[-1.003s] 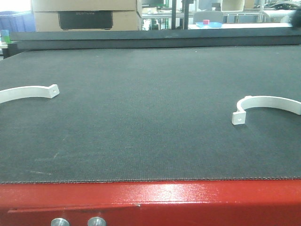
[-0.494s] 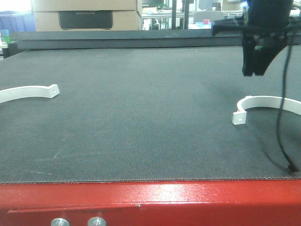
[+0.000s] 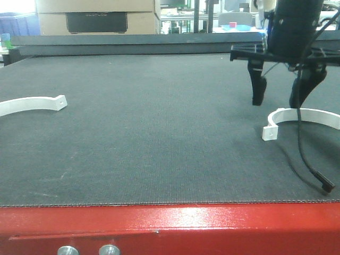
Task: Grab PVC pipe and place in blue bin
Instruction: 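Lower both grippers onto the ends of the white clamps, then close both grippers on the clamp ends and lift them off the table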
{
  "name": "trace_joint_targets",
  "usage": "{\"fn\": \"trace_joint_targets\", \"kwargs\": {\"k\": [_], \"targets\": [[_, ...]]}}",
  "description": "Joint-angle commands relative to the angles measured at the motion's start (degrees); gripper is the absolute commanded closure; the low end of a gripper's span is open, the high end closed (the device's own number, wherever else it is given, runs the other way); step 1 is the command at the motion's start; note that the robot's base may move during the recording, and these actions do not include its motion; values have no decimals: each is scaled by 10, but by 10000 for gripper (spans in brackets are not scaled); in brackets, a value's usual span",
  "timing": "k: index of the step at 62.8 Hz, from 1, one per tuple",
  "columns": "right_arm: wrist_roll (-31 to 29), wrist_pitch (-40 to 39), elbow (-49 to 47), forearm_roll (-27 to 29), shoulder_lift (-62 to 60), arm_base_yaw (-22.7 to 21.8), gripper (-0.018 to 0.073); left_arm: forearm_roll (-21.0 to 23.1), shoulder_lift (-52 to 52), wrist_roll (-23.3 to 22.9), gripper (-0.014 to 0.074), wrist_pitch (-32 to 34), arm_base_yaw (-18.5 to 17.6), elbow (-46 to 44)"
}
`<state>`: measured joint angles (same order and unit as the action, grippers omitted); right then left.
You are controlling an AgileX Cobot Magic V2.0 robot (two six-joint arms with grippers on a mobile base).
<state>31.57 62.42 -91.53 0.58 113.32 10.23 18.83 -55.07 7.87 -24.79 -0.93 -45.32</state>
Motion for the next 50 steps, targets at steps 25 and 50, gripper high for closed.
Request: {"fn": "trace_joint_targets", "kwargs": {"k": [25, 50], "targets": [[7, -11, -4, 1, 25, -5, 326, -5, 0, 1, 707, -3, 1, 0], [0, 18, -4, 0, 31, -6, 727, -5, 0, -1, 707, -84, 1, -7]]}}
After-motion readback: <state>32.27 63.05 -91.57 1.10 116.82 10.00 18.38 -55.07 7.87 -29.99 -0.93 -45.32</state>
